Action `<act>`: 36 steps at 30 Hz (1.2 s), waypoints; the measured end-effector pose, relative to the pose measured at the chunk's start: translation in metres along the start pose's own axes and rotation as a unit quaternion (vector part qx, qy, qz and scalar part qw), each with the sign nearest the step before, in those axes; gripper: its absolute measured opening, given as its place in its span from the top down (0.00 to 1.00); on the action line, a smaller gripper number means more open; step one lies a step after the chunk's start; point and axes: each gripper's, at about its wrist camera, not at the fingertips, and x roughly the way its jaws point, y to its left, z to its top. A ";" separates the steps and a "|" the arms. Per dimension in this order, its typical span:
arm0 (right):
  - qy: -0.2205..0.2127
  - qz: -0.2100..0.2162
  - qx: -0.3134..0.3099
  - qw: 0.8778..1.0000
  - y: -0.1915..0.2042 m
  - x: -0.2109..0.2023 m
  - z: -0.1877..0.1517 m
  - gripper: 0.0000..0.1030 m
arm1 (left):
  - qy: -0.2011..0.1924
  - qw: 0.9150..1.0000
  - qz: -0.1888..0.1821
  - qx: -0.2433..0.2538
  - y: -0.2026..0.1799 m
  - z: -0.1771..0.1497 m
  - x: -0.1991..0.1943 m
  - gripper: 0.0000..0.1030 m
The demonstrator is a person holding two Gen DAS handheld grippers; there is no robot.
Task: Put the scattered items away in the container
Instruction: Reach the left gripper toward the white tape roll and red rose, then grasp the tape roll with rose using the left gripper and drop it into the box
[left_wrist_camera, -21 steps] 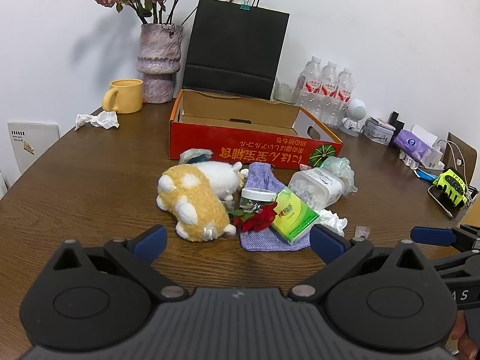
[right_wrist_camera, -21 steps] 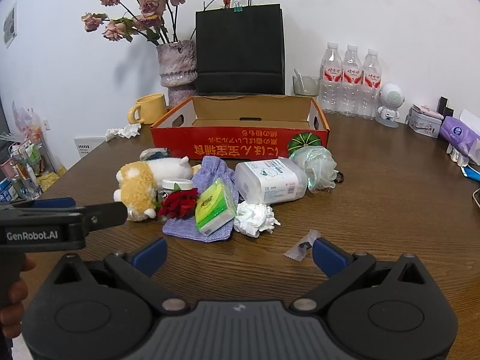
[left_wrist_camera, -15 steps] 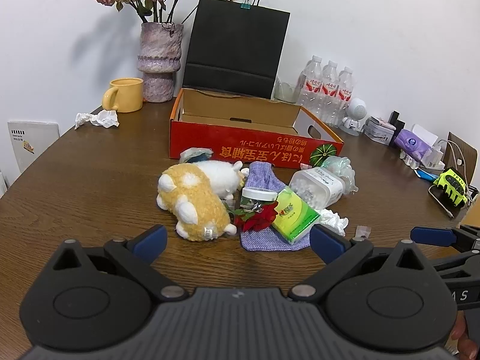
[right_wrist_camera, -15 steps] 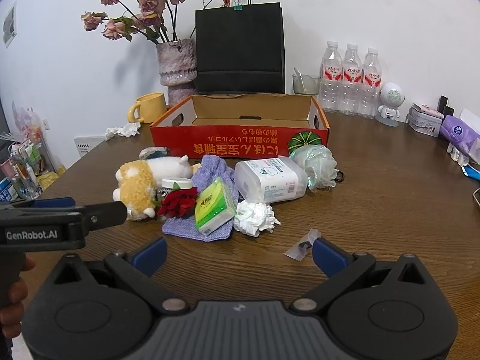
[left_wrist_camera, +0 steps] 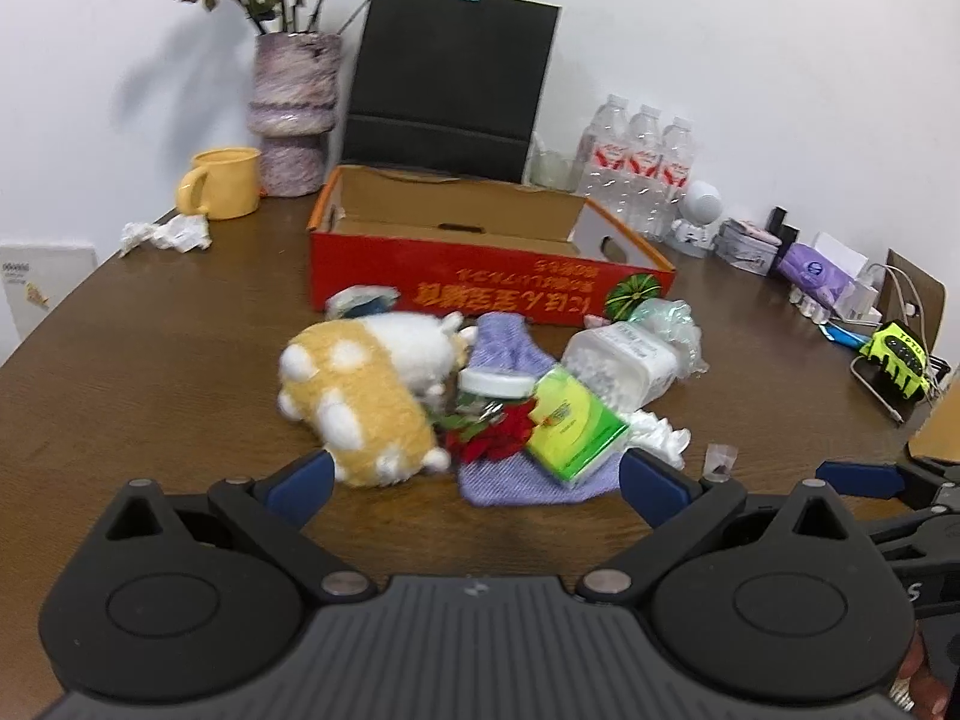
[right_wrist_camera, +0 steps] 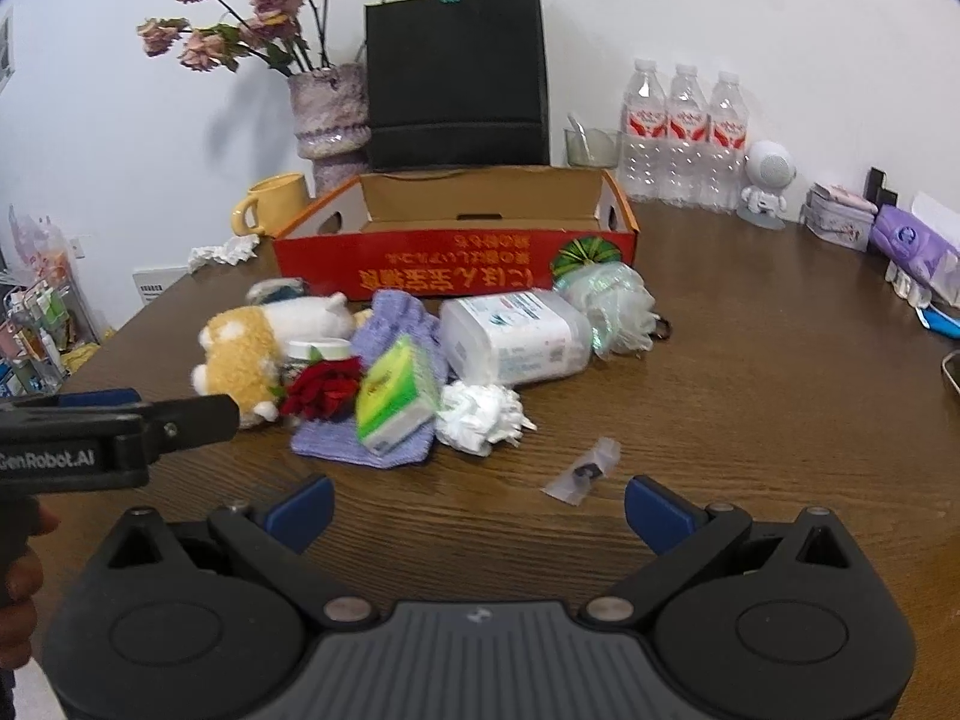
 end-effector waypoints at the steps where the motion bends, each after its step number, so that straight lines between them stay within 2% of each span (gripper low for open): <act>1: 0.001 -0.003 0.002 1.000 -0.004 0.003 -0.001 0.00 | -0.003 1.000 -0.003 0.005 -0.003 0.002 0.004 0.00; 6: 0.010 -0.024 0.010 1.000 -0.023 0.025 -0.001 0.00 | -0.019 1.000 -0.009 0.019 -0.015 0.013 0.025 0.00; 8: 0.011 -0.026 0.015 0.999 -0.031 0.034 0.000 0.00 | -0.022 1.000 -0.010 0.019 -0.016 0.018 0.038 0.03; 10: 0.011 -0.027 0.018 0.999 -0.035 0.044 0.001 0.07 | -0.017 1.000 -0.009 0.016 -0.017 0.020 0.051 0.15; 14: 0.017 -0.031 0.023 0.999 -0.041 0.063 0.004 0.17 | 0.005 1.000 -0.004 -0.003 -0.013 0.020 0.078 0.30; 16: 0.021 -0.033 0.024 0.999 -0.043 0.071 0.004 0.32 | 0.015 1.000 -0.008 -0.017 -0.009 0.017 0.086 0.47; 17: 0.015 -0.037 0.021 0.999 -0.043 0.073 0.003 0.36 | 0.017 1.000 -0.010 -0.022 -0.007 0.015 0.089 0.50; 18: 0.010 -0.042 0.017 0.999 -0.043 0.074 0.003 0.46 | 0.013 1.000 -0.007 -0.023 -0.006 0.014 0.088 0.56; 20: 0.004 -0.035 0.015 0.999 -0.045 0.073 0.002 0.66 | 0.006 0.999 -0.013 -0.029 -0.002 0.012 0.086 0.58; 21: 0.003 -0.026 0.019 0.999 -0.047 0.071 0.002 0.85 | 0.005 0.999 -0.017 -0.033 0.000 0.012 0.085 0.58; 25: -0.008 -0.010 0.025 1.000 -0.052 0.065 -0.002 0.90 | -0.003 0.999 -0.021 -0.040 0.006 0.011 0.079 0.59; 30: -0.041 0.000 0.032 0.999 -0.054 0.052 0.006 0.90 | -0.020 0.998 -0.040 -0.048 0.007 0.018 0.062 0.59; 36: -0.101 0.021 0.015 0.995 -0.051 0.041 0.053 0.90 | -0.079 0.993 -0.073 -0.038 0.005 0.061 0.048 0.59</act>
